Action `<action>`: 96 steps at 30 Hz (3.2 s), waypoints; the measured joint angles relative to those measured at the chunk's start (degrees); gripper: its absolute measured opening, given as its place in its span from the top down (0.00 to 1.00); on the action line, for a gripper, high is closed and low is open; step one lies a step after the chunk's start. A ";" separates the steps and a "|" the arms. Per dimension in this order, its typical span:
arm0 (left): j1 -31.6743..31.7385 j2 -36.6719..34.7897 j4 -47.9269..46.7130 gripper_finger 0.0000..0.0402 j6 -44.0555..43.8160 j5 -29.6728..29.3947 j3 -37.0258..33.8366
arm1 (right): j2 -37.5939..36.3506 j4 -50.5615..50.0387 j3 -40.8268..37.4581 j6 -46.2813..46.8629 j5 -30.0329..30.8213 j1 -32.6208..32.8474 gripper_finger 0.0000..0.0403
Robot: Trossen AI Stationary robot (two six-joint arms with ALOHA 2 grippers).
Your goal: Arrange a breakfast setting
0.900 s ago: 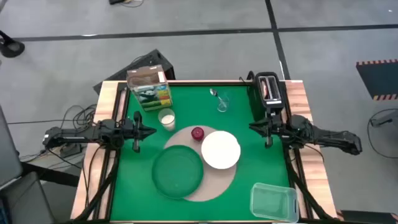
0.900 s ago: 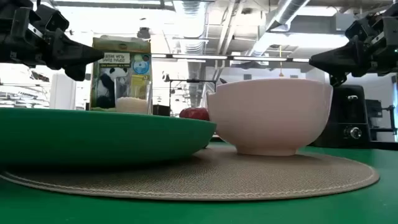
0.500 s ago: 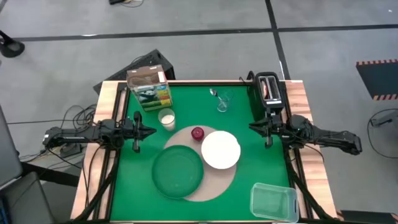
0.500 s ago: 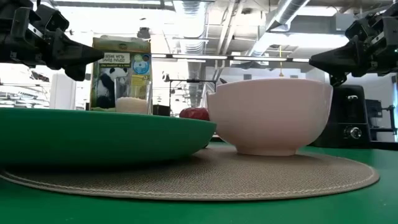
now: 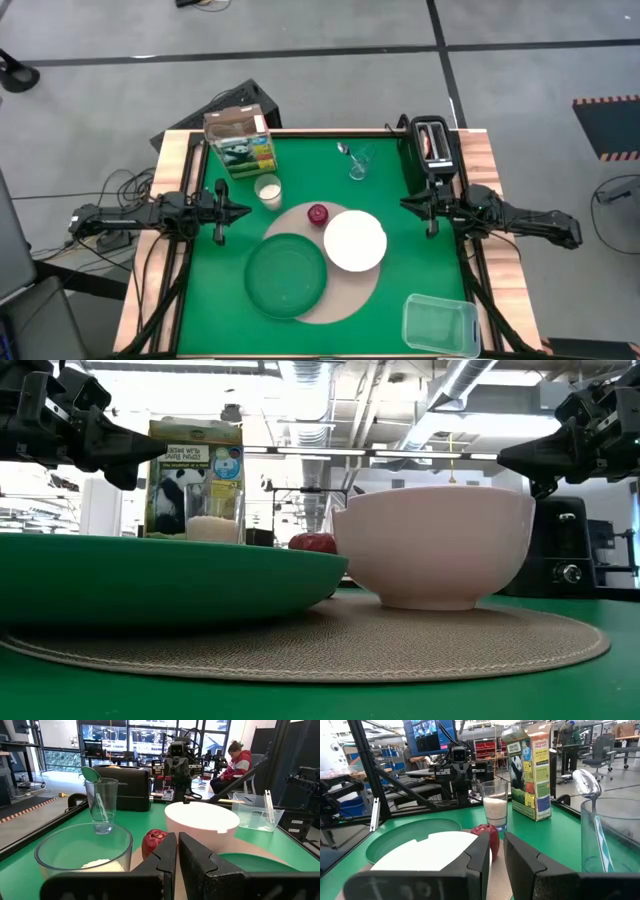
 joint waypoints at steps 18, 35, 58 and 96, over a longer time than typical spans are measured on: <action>-0.01 0.00 0.00 0.98 0.00 0.00 0.00 | 0.01 0.00 0.00 0.00 0.00 0.01 0.79; 0.00 0.00 0.02 0.98 -0.01 0.00 0.00 | -0.02 0.00 0.00 0.00 0.00 -0.01 0.79; -0.01 0.00 14.96 0.98 -2.05 -4.23 0.00 | -0.02 0.22 0.00 0.01 0.02 -0.02 0.79; 0.64 23.34 -8.98 0.53 8.69 -33.99 35.94 | -0.02 5.01 0.00 1.22 6.15 -6.19 0.79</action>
